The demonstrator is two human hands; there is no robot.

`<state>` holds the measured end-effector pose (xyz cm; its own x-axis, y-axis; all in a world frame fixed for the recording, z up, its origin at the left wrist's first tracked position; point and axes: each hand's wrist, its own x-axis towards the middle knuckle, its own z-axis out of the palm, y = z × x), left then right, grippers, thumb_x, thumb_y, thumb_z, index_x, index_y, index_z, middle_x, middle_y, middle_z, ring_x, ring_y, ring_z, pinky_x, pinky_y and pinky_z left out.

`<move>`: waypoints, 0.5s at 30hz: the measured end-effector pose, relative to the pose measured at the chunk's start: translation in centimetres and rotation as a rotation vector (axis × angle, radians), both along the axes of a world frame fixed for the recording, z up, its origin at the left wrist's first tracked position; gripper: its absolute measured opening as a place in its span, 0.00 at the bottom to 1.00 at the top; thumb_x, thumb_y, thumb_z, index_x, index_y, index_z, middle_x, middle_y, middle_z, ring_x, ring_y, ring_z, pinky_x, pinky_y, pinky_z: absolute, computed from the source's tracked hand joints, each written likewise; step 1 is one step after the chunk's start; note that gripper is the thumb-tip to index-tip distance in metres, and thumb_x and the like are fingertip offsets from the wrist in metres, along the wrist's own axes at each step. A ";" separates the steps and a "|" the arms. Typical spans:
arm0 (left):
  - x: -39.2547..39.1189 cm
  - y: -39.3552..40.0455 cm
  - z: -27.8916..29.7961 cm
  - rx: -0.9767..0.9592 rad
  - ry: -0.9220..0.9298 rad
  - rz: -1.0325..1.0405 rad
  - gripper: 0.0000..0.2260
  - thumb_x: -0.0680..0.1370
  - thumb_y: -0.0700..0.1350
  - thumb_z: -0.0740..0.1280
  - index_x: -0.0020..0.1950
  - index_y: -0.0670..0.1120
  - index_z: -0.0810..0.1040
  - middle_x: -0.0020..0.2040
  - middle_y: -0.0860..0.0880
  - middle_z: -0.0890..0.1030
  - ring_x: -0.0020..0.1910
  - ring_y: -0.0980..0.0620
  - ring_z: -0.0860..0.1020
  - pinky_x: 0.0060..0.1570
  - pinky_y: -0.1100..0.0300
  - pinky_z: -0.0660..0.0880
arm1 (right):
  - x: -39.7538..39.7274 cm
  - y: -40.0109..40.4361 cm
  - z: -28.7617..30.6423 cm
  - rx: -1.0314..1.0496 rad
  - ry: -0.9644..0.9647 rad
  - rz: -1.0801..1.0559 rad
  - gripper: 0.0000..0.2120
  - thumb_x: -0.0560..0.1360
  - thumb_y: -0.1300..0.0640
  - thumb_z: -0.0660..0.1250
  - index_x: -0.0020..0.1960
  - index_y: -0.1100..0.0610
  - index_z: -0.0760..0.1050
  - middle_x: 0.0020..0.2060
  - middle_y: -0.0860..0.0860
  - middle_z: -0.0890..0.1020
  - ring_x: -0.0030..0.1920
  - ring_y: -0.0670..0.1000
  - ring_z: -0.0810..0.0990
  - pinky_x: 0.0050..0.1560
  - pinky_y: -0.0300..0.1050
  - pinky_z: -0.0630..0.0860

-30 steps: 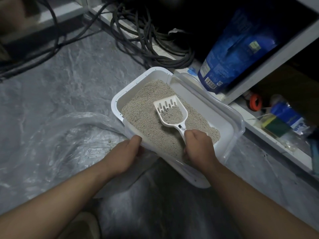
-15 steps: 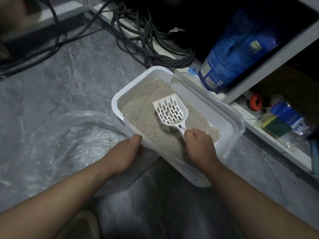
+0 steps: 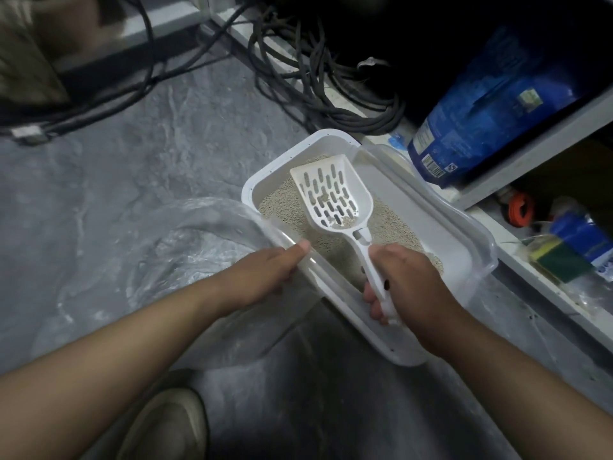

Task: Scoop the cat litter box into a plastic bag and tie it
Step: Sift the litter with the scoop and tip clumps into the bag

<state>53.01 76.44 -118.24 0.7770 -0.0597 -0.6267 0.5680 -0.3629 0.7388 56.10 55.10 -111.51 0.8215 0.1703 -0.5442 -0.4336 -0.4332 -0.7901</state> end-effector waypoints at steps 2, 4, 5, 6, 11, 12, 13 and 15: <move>-0.6 1.4 0.2 -0.034 0.019 -0.043 0.14 0.80 0.61 0.63 0.50 0.53 0.82 0.48 0.52 0.84 0.47 0.52 0.83 0.46 0.54 0.80 | -0.9 0.7 0.6 0.024 0.016 0.051 0.16 0.84 0.52 0.58 0.45 0.62 0.75 0.30 0.59 0.77 0.27 0.55 0.73 0.28 0.46 0.71; -1.0 3.3 0.5 0.080 -0.031 -0.125 0.05 0.79 0.50 0.69 0.50 0.50 0.82 0.48 0.51 0.84 0.47 0.53 0.82 0.49 0.55 0.79 | -2.0 1.5 0.8 0.016 0.027 0.112 0.16 0.83 0.51 0.58 0.45 0.62 0.75 0.31 0.61 0.79 0.28 0.56 0.75 0.30 0.49 0.73; -1.2 4.3 0.8 0.183 -0.048 -0.185 0.04 0.78 0.48 0.69 0.50 0.50 0.82 0.48 0.51 0.84 0.47 0.53 0.82 0.50 0.57 0.79 | -2.5 1.9 0.7 -0.007 0.018 0.153 0.16 0.83 0.50 0.59 0.46 0.62 0.75 0.33 0.61 0.81 0.28 0.57 0.77 0.30 0.49 0.75; -1.3 5.1 1.2 0.302 -0.049 -0.270 0.05 0.77 0.47 0.69 0.51 0.50 0.82 0.49 0.52 0.84 0.49 0.53 0.82 0.53 0.56 0.79 | -2.9 2.3 0.5 -0.030 0.004 0.193 0.16 0.83 0.50 0.59 0.46 0.61 0.76 0.33 0.61 0.82 0.28 0.57 0.79 0.30 0.50 0.76; -1.5 8.7 2.2 0.738 0.039 -0.536 0.17 0.78 0.47 0.66 0.68 0.49 0.77 0.66 0.49 0.79 0.63 0.47 0.78 0.60 0.58 0.73 | -4.5 4.1 -1.3 -0.073 -0.084 0.329 0.14 0.82 0.51 0.61 0.43 0.59 0.75 0.32 0.58 0.82 0.28 0.58 0.83 0.27 0.47 0.78; -1.5 9.2 2.2 0.762 0.040 -0.512 0.18 0.78 0.46 0.67 0.68 0.50 0.76 0.66 0.49 0.79 0.63 0.47 0.77 0.60 0.57 0.73 | -4.8 4.5 -1.8 -0.096 -0.112 0.356 0.14 0.82 0.50 0.61 0.42 0.57 0.75 0.31 0.57 0.82 0.27 0.56 0.82 0.26 0.45 0.77; -1.4 9.8 2.2 0.781 0.041 -0.481 0.18 0.78 0.45 0.67 0.68 0.50 0.76 0.66 0.50 0.79 0.63 0.47 0.77 0.60 0.56 0.74 | -5.0 4.9 -2.3 -0.140 -0.154 0.391 0.14 0.82 0.49 0.61 0.42 0.56 0.74 0.30 0.55 0.82 0.26 0.53 0.82 0.27 0.44 0.76; -1.4 10.5 1.9 0.820 0.049 -0.439 0.19 0.76 0.45 0.68 0.68 0.52 0.74 0.65 0.51 0.78 0.61 0.47 0.78 0.59 0.54 0.76 | -5.4 5.7 -3.5 -0.269 -0.272 0.483 0.14 0.82 0.46 0.60 0.42 0.52 0.73 0.30 0.52 0.81 0.28 0.48 0.81 0.31 0.45 0.77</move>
<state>51.63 86.93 -116.36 0.7615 0.1343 -0.6341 0.2801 -0.9504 0.1351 50.69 60.77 -114.99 0.8011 0.4436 -0.4017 0.0630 -0.7300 -0.6806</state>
